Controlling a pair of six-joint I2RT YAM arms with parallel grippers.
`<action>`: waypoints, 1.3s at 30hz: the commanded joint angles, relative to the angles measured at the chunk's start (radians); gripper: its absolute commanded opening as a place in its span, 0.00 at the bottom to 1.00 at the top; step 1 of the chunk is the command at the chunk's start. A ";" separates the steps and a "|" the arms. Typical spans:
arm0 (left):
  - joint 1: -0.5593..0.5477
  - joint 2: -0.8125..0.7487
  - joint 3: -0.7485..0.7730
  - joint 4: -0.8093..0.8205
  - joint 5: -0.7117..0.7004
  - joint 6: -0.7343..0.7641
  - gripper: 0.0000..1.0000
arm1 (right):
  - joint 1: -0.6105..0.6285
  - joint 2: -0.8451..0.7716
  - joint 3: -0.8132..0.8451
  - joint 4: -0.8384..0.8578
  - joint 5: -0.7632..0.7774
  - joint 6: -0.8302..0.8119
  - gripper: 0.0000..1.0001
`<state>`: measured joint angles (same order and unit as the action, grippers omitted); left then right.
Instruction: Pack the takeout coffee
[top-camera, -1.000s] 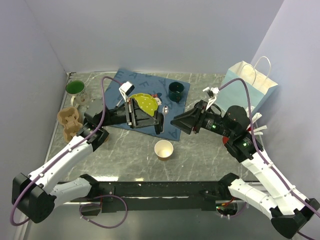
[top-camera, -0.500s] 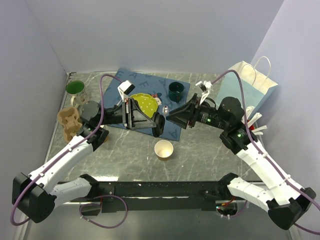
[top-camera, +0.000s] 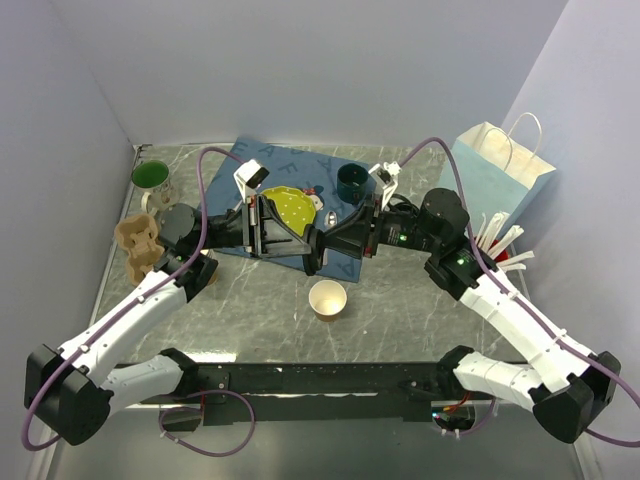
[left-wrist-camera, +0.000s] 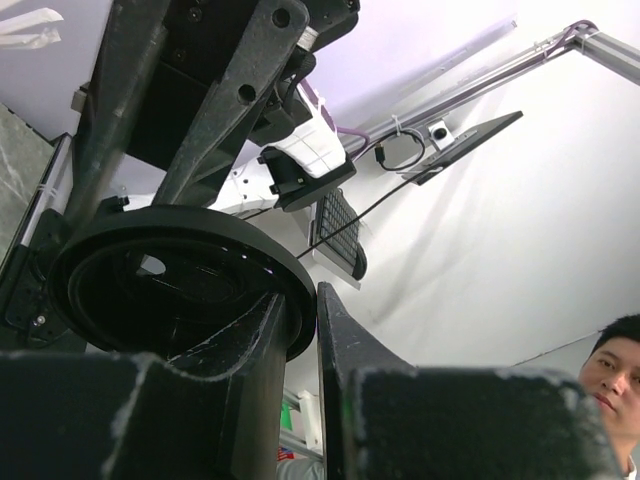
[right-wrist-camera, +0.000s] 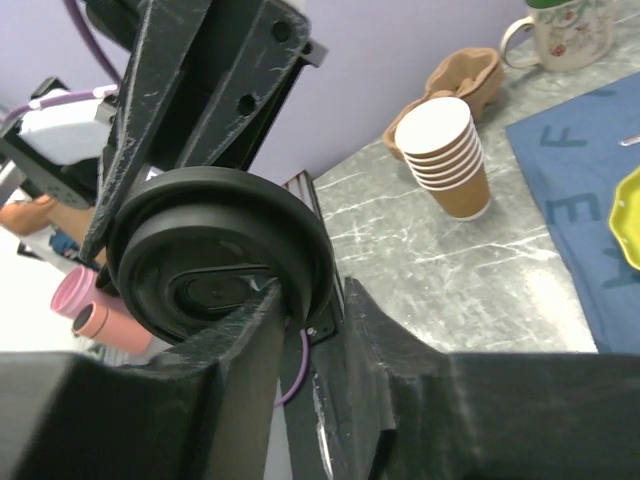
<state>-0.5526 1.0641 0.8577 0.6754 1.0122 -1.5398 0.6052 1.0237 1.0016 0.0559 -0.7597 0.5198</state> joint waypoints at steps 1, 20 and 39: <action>0.003 0.007 0.006 0.076 0.017 -0.016 0.20 | 0.018 -0.002 0.051 0.070 -0.017 -0.009 0.27; 0.057 -0.091 0.106 -0.665 -0.207 0.435 0.99 | -0.002 -0.077 0.190 -0.501 0.399 -0.159 0.00; 0.204 -0.185 0.294 -1.390 -1.009 0.776 0.98 | 0.183 0.427 0.648 -1.311 0.899 -0.092 0.00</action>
<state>-0.3519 0.9295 1.0817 -0.6037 0.1783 -0.8299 0.7639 1.4071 1.6245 -1.1450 0.0536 0.3649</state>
